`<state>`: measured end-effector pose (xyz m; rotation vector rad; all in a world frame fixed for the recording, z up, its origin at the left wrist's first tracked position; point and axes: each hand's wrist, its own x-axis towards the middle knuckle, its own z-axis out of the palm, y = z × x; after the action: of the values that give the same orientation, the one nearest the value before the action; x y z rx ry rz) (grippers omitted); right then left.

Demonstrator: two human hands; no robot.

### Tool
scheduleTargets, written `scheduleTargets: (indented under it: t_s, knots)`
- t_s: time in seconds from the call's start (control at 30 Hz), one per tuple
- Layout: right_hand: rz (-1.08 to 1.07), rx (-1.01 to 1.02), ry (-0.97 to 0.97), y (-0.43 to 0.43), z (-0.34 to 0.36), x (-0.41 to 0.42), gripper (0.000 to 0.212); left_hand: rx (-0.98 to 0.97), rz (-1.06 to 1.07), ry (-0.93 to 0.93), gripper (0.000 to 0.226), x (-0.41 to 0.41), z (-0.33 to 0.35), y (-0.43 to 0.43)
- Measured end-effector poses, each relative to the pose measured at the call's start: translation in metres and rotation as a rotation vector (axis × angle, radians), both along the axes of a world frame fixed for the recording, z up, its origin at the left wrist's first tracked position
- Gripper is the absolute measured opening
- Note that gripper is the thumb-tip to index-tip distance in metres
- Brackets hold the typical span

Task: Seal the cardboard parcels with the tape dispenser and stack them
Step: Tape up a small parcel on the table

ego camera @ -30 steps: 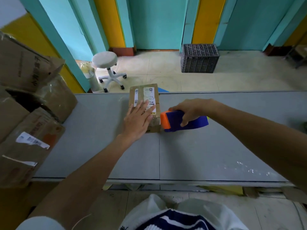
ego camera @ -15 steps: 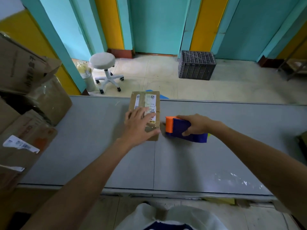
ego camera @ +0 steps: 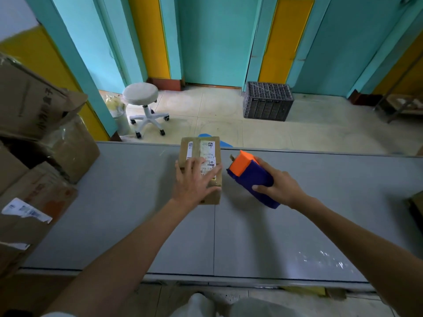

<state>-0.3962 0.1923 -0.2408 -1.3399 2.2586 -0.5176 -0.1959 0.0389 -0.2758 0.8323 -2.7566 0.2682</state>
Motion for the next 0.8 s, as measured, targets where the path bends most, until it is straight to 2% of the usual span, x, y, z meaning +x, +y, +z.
scheduleTargets:
  t_s: [0.07, 0.13, 0.17, 0.23, 0.3, 0.33, 0.4, 0.47, 0.53, 0.6, 0.67, 0.8]
  knots:
    - [-0.020, -0.068, -0.021, -0.001, 0.004, 0.005, 0.082, 0.006, 0.021, -0.050, 0.068, -0.001, 0.001, 0.001]
    - [-0.031, -0.140, -0.032, -0.004, 0.010, 0.008, 0.083, 0.103, 0.019, -0.082, 0.071, -0.002, 0.004, 0.005]
    - [-0.041, -0.175, -0.034, -0.006, 0.014, 0.009, 0.083, 0.181, 0.008, -0.095, 0.076, -0.001, 0.008, 0.005]
    - [-0.041, -0.219, -0.007, -0.013, 0.022, 0.011, 0.085, 0.460, -0.008, -0.088, 0.094, 0.000, 0.023, -0.001]
    - [-0.038, -0.248, 0.060, -0.023, 0.025, 0.015, 0.087, 0.750, -0.048, 0.159, 0.105, 0.008, 0.044, -0.009]
    - [-0.033, -0.258, 0.089, -0.028, 0.025, 0.018, 0.087, 0.803, -0.042, 0.304, 0.103, 0.017, 0.049, -0.014]
    - [-0.038, -0.281, 0.112, -0.039, 0.026, 0.028, 0.088, 0.750, 0.031, 0.395, 0.091, 0.039, 0.048, -0.019]
    - [-0.052, -0.316, 0.138, -0.050, 0.024, 0.040, 0.088, 0.711, 0.064, 0.314, 0.084, 0.063, 0.032, -0.022]
    - [-0.056, -0.333, 0.191, -0.060, 0.019, 0.051, 0.088, 0.750, 0.026, 0.285, 0.079, 0.078, 0.013, -0.022]
    - [-0.053, -0.339, 0.230, -0.065, 0.011, 0.059, 0.086, 0.797, -0.017, 0.349, 0.073, 0.083, 0.000, -0.019]
    - [-0.058, -0.354, 0.195, -0.063, 0.005, 0.064, 0.086, 0.795, 0.037, 0.429, 0.068, 0.082, -0.003, -0.015]
    - [-0.042, -0.322, -0.006, -0.047, 0.000, 0.065, 0.111, 0.792, 0.046, 0.540, 0.070, 0.080, -0.007, -0.017]
